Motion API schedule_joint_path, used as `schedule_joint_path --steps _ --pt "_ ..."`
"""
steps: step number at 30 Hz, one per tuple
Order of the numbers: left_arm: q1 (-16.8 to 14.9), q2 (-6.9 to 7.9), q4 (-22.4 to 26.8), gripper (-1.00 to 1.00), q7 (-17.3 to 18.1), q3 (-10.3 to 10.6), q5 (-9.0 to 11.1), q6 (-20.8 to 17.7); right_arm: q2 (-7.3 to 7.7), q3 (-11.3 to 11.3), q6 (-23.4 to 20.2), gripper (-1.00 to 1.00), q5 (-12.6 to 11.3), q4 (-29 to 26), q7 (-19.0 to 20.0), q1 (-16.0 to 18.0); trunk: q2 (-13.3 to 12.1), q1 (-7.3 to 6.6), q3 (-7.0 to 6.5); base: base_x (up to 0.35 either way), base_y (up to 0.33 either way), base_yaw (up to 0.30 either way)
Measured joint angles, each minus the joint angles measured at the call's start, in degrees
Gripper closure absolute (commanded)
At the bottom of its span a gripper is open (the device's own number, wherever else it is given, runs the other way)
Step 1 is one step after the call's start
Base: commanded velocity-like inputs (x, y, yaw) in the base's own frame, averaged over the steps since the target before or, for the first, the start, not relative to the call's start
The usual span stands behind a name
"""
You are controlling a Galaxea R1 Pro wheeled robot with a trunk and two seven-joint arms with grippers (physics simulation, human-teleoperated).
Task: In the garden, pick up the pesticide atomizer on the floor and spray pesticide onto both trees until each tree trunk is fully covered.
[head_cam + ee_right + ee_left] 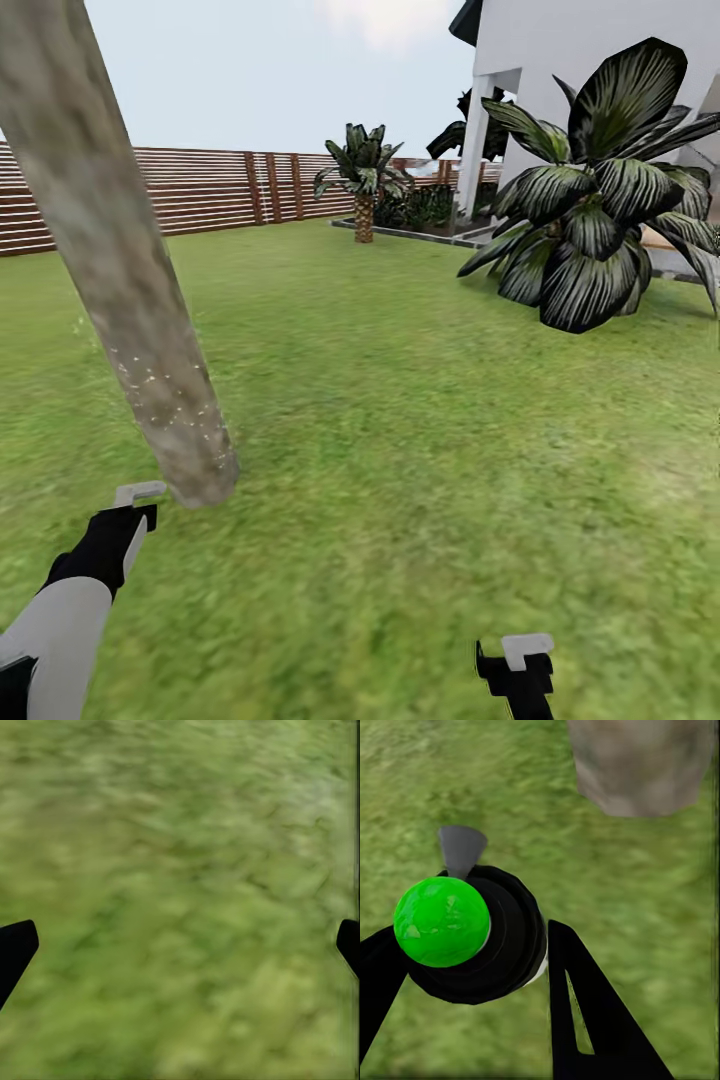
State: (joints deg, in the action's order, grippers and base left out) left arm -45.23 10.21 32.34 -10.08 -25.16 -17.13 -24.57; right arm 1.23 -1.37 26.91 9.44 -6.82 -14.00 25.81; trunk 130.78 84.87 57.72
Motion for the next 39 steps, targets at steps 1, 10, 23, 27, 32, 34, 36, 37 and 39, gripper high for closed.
schedule_joint_path --steps 1,10,23,27,32,34,36,37,39 --pt "0.00 0.01 -0.01 1.00 -0.01 0.01 0.00 0.01 0.00 0.00 0.00 -1.00 0.01 0.00 0.00 0.00 0.00 0.00 0.00 0.000 -0.272 0.129" --pt "0.02 0.20 -0.06 1.00 -0.01 -0.03 -0.01 0.00 0.00 0.00 0.00 -1.00 0.01 0.02 0.01 0.02 0.00 0.00 0.00 0.004 -0.272 0.258" --pt "0.00 0.02 -0.07 1.00 0.04 0.01 0.08 0.06 0.00 0.00 -0.01 -1.00 0.01 0.00 0.02 0.00 0.00 -0.03 0.00 0.216 -0.191 0.046" --pt "0.00 0.01 -0.07 1.00 0.06 0.04 0.08 0.06 0.00 0.00 -0.01 -1.00 0.01 0.00 0.02 0.00 0.00 -0.03 0.00 0.302 -0.098 0.000" --pt "0.00 -0.05 -0.07 1.00 0.06 0.04 0.09 0.16 -0.02 0.00 -0.01 -1.00 0.01 0.00 0.01 0.00 0.00 -0.03 0.00 0.291 -0.115 0.010" --pt "0.01 -0.06 -0.07 1.00 0.06 0.05 0.08 0.23 -0.04 0.00 0.00 -1.00 0.01 0.01 0.01 0.01 0.00 -0.02 0.00 0.155 -0.221 0.179" --pt "0.02 -0.06 -0.06 1.00 0.07 0.06 0.14 0.21 -0.04 0.00 0.00 -1.00 0.01 0.02 0.01 0.01 0.00 0.00 0.00 0.035 -0.263 0.261" --pt "0.02 -0.06 -0.06 1.00 0.07 0.06 0.16 0.18 -0.02 0.00 0.00 -1.00 0.01 0.02 0.01 0.02 0.00 0.00 0.00 0.010 -0.269 0.272" --pt "0.02 -0.06 -0.06 1.00 0.07 0.07 0.23 0.16 -0.03 0.00 0.00 -1.00 0.01 0.02 0.01 0.02 0.00 0.00 0.00 -0.040 -0.271 0.274"
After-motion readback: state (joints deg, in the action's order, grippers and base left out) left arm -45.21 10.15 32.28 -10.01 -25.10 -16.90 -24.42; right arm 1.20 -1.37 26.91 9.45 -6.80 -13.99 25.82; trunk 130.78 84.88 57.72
